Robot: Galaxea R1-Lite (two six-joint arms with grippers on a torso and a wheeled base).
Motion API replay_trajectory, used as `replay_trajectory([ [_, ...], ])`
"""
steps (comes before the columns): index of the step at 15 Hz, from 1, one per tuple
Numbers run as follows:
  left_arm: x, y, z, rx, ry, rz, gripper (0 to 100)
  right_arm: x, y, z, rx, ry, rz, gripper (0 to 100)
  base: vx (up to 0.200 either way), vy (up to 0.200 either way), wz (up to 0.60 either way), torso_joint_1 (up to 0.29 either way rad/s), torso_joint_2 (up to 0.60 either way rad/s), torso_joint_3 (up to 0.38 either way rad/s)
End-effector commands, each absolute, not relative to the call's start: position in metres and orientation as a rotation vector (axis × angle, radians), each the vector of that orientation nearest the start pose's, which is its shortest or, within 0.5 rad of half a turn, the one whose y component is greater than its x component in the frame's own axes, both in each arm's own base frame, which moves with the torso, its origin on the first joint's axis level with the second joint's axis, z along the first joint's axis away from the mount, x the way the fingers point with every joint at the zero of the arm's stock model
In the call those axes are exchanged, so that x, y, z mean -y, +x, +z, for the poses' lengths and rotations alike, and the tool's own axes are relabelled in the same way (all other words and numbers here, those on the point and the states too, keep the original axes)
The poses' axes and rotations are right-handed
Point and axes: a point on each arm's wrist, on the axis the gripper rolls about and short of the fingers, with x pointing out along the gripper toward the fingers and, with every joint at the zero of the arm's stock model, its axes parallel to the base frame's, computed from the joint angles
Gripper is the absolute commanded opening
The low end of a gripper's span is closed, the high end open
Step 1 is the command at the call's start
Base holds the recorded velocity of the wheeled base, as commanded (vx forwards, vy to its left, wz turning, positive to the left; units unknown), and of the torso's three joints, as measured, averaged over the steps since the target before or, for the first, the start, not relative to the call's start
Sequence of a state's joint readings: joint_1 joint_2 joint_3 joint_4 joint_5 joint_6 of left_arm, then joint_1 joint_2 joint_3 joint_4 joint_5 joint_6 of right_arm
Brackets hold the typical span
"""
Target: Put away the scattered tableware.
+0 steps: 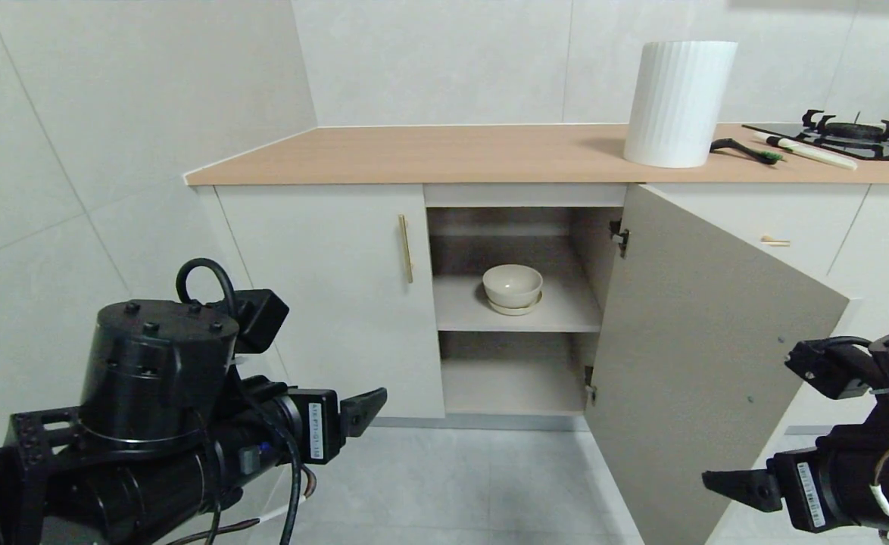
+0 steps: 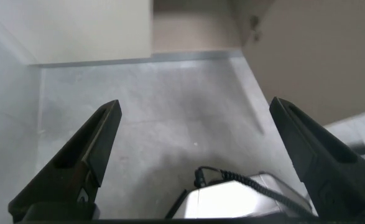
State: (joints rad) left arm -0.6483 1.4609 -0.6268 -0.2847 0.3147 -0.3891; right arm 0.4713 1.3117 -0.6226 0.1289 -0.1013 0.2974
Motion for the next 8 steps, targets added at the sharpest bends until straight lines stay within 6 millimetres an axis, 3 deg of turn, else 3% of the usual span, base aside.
replay_trajectory([
  [1, 0.132, 0.185, 0.167, -0.54, -0.124, -0.225, 100, -0.064, 0.168, 0.172, -0.838, 0.06, 0.111, 100, 0.0, 0.0, 0.0, 0.0, 0.0, 0.0],
  [8, 0.132, 0.185, 0.167, -0.54, -0.124, -0.225, 100, -0.018, 0.19, 0.186, -0.797, 0.047, -0.241, 100, 0.0, 0.0, 0.0, 0.0, 0.0, 0.0],
])
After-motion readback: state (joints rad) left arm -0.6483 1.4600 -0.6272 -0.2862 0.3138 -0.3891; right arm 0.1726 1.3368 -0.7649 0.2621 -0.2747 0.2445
